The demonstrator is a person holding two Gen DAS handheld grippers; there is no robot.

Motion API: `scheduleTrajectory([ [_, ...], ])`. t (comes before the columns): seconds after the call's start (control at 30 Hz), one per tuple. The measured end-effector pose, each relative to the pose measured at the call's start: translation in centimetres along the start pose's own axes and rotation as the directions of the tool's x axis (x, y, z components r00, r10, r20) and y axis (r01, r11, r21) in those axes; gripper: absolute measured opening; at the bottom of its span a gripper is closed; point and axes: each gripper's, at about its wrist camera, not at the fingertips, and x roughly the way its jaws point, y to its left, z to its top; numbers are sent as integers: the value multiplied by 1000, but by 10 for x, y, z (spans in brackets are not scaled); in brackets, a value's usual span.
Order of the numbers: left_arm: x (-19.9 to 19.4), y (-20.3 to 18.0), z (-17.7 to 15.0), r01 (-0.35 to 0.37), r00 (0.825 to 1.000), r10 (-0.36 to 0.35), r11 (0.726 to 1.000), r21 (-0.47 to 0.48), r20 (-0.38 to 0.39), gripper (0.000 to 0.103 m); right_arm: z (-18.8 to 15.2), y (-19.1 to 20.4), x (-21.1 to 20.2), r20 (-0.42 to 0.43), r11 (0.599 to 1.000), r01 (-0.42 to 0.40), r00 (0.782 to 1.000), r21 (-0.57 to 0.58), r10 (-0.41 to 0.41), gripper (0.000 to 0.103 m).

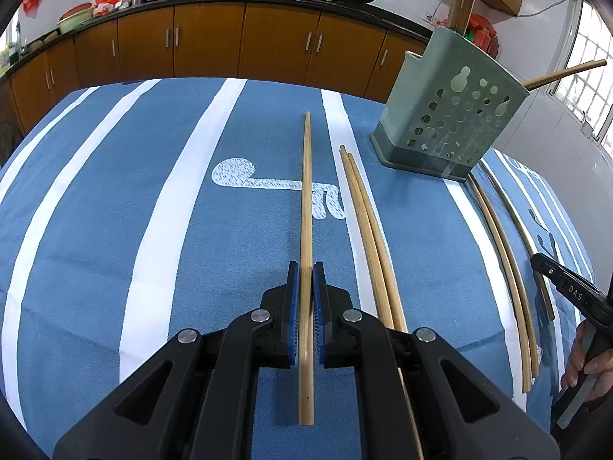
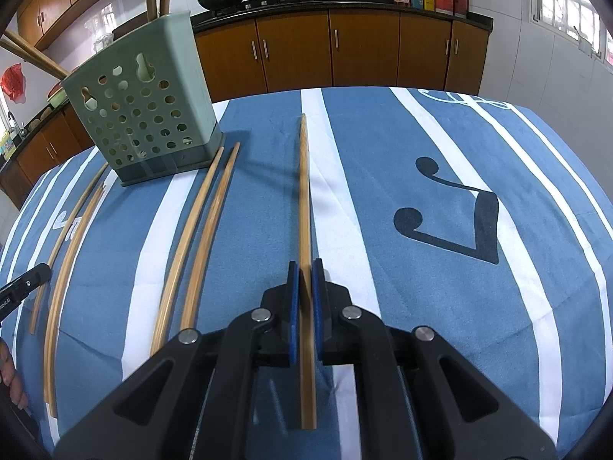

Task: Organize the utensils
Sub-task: 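Lift both held chopsticks off the cloth, tipping them upright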

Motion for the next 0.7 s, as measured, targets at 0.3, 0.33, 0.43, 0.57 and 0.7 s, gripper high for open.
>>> scheduleTrajectory([
  [0.3, 0, -4, 0, -29, 1000, 29, 999, 24, -1, 8, 0, 3, 0, 0, 1000, 22, 1000, -18, -22, 8],
  [0.33, 0, -6, -1, -42, 999, 42, 998, 38, -1, 8, -1, 4, -1, 1, 999, 30, 1000, -26, -30, 9],
  [0.43, 0, -11, -2, -76, 997, 76, 994, 74, -1, 8, -2, 5, -1, 2, 999, 29, 1000, -32, -29, 9],
  [0.57, -1, -10, -3, -81, 997, 81, 994, 74, -1, 8, -3, 4, -2, 2, 999, 28, 1000, -30, -28, 9],
  [0.7, -2, -11, -4, -89, 996, 89, 993, 79, 0, 8, -4, 5, -4, 1, 999, 31, 1000, -32, -31, 9],
])
